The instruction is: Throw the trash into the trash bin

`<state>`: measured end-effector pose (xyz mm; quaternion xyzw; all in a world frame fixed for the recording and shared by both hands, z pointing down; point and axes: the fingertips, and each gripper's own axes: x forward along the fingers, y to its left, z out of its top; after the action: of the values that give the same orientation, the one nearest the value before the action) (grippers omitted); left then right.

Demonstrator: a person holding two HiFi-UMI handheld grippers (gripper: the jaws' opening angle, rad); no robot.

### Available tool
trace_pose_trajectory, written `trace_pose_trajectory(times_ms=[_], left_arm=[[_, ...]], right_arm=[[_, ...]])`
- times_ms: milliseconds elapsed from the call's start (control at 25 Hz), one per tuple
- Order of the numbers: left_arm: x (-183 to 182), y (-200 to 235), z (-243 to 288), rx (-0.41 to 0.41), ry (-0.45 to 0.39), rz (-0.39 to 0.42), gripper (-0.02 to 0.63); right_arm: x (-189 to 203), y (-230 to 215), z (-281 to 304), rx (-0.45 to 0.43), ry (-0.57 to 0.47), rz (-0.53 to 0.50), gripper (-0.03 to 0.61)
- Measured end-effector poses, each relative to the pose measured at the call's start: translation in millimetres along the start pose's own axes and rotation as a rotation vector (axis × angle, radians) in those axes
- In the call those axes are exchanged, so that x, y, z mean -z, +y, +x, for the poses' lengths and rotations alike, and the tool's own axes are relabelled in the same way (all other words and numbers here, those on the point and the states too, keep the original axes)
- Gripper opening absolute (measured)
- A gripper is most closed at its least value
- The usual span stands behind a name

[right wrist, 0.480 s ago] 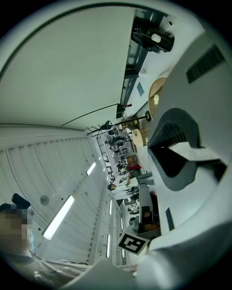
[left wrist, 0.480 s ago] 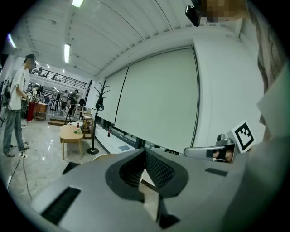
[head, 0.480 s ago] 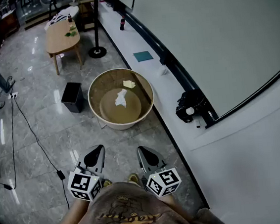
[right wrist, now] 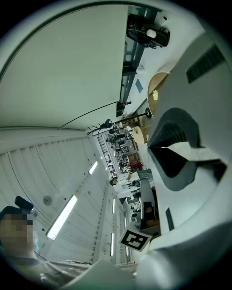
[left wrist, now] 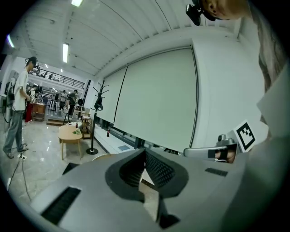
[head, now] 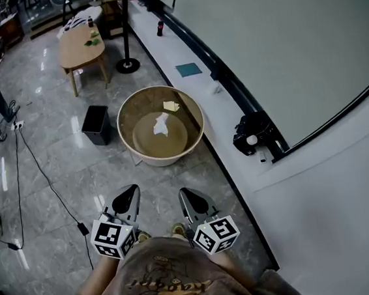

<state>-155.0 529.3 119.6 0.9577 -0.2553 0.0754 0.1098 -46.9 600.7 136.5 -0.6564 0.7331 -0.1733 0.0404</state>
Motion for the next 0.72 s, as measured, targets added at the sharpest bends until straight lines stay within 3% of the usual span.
trace_pose_trajectory(times_ms=[200, 480, 720], left_arm=[[8.0, 5.5, -11.0, 0.034, 0.016, 0.012, 0.018], [15.5, 14.4, -14.6, 0.089, 0.02, 0.018, 0.018], [9.6, 25.9, -4.5, 0.113, -0.008, 0.024, 0.018]], right_arm=[[7.1, 8.7, -5.6, 0.023, -0.02, -0.004, 0.018], [23.8, 0.5, -16.0, 0.135, -0.037, 0.019, 0.018], [22.6, -6.1, -3.7, 0.167, -0.052, 0.017, 0.018]])
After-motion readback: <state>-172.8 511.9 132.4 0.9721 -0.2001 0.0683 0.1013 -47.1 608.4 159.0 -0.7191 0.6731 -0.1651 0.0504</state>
